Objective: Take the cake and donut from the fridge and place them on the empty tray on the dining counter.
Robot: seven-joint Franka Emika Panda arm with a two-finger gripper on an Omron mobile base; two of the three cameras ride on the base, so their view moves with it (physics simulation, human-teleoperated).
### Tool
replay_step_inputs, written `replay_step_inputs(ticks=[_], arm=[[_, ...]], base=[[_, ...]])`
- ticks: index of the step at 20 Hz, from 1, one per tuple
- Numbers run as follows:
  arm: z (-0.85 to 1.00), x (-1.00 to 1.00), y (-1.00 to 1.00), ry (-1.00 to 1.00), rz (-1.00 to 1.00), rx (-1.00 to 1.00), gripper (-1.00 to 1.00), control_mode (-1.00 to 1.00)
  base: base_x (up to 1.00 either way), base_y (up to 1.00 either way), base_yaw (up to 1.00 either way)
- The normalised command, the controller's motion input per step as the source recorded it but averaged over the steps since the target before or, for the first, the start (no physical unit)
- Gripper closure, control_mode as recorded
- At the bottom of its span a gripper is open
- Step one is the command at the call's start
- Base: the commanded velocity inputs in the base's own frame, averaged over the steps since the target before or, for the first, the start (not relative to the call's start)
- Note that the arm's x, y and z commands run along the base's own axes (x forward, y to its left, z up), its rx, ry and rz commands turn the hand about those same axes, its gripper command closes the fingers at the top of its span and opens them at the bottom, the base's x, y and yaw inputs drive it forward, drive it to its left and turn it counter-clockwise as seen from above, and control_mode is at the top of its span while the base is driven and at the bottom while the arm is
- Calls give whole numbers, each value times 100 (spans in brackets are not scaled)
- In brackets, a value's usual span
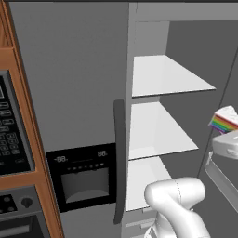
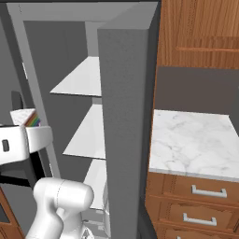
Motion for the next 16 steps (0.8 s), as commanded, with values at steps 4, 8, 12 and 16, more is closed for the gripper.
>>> replay_step_inputs(ticks=[4,8,12,16], arm=[[0,0,0,0,0,0,100,100],[0,0,0,0,0,0,100,100],[0,0,0,0,0,0,100,100],[0,0,0,0,0,0,100,100]], base=[[-62,0,1],[-69,17,0],[-81,16,0],[-100,6,0]])
